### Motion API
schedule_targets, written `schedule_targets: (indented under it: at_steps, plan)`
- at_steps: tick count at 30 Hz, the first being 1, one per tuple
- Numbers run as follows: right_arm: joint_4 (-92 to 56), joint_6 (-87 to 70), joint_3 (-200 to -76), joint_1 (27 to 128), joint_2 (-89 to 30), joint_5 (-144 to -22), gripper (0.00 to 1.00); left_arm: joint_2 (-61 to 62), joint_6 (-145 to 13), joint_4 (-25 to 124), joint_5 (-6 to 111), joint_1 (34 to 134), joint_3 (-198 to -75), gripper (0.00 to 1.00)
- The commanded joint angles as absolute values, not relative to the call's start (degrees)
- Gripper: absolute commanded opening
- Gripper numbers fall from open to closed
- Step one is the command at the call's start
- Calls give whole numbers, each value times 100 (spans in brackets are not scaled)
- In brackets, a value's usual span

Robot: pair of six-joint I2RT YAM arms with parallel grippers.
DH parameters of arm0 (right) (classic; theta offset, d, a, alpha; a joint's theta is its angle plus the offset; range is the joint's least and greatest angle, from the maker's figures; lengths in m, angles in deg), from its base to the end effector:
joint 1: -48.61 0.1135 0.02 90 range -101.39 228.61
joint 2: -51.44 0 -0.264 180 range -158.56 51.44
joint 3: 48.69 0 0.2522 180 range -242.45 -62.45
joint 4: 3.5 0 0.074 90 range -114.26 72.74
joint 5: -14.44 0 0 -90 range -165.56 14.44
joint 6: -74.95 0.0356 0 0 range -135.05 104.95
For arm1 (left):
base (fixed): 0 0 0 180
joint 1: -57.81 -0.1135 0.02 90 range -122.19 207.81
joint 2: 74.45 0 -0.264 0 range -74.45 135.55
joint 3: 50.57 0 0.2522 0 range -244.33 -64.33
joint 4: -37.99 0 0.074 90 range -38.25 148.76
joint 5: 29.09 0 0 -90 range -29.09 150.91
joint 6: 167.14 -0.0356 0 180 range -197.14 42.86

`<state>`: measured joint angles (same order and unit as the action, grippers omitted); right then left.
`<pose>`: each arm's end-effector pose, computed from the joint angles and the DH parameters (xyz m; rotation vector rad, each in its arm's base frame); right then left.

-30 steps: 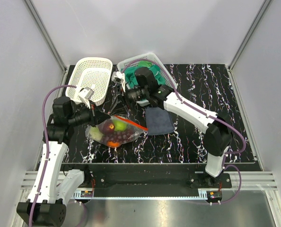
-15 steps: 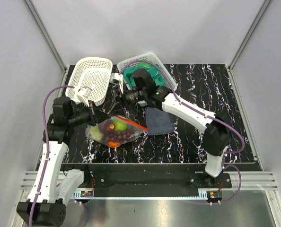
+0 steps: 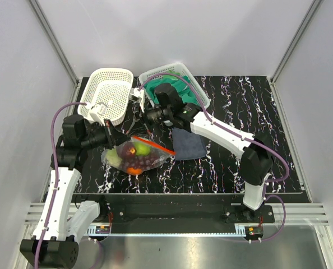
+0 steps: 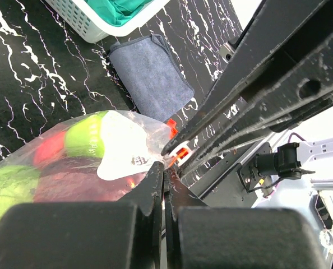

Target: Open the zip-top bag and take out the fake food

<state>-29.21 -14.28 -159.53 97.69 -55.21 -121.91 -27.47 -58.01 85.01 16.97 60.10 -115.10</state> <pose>0.2680 0.3485 0.3487 -1.3405 1.5752 1.3405 0.1660 -0.0314 0.3335 0.1752 2.0751 -1.0233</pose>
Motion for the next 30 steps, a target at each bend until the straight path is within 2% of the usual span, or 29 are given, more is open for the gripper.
schedule_targets:
  at_steps: [1,13,17,23,30]
  plan:
    - [-2816,-1479,-16080,9809,-5473,-11907,0,-2900,-5780,8304,1766,5992,-11689,0]
    - [-2693,-1752,-14947,9757,-4832,-11327,0,-3533,-5420,7926,2891,5984,-11452,0]
    - [-2597,-1585,-14376,9678,-4490,-10924,0,-3639,-5560,8285,3759,5984,-11566,0]
    - [-2395,-917,-12744,9678,-3647,-10194,0,-3850,-5570,8366,4596,5984,-11593,0]
    - [-2096,-170,-11089,9686,-2671,-9789,0,-3903,-5675,8366,4886,5984,-11575,0]
